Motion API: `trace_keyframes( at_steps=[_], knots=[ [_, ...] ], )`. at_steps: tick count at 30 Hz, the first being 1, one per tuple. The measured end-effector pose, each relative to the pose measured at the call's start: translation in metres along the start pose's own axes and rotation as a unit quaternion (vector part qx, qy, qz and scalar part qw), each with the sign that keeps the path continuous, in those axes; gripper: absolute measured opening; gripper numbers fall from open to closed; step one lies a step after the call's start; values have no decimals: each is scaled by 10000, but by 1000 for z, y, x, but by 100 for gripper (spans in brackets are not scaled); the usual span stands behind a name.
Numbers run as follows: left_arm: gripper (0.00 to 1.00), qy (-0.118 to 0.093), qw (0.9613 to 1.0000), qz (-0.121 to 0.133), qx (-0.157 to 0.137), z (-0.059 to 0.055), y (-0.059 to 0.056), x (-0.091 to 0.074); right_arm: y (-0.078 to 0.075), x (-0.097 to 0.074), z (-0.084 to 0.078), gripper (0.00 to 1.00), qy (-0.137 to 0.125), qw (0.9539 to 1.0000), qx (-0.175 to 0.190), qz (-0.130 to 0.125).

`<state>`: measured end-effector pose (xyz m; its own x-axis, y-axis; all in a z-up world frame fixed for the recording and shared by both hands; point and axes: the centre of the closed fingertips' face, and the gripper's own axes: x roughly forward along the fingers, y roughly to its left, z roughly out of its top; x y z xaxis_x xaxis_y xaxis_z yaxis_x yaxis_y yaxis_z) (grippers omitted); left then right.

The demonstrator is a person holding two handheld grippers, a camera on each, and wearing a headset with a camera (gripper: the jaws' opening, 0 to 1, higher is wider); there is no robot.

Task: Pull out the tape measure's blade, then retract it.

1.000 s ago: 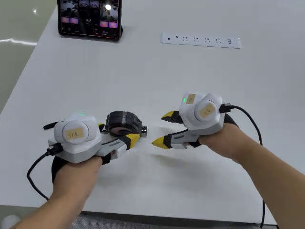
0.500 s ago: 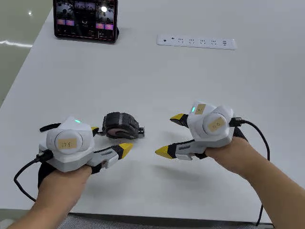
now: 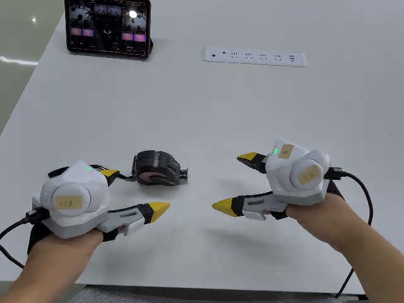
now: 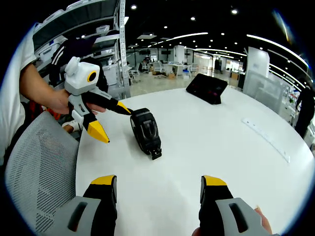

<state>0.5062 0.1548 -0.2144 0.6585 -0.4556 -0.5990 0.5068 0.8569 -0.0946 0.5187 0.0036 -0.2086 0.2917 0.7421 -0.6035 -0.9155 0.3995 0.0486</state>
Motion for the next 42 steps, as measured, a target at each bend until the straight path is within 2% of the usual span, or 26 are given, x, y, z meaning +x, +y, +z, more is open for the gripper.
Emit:
trace_keyframes(
  at_steps=[7,22,27,32,42],
  knots=[
    [77,14,9999,-20,108,-3,1,-7,0,-12,-9,72,-71,9997,158,-147],
    [85,22,9989,-249,399,-3,-2,-16,-3,-44,-17,77,-182,9984,418,-340],
    [88,25,9986,-356,395,-5,-4,-19,-3,-50,-24,79,-202,9981,489,-322],
    [89,67,9984,-370,413,-10,0,-24,-3,-57,-28,80,-237,9975,590,-300],
    [91,114,9976,-542,406,-16,-2,-35,-4,-72,-33,82,-250,9970,625,-385]
  ],
)
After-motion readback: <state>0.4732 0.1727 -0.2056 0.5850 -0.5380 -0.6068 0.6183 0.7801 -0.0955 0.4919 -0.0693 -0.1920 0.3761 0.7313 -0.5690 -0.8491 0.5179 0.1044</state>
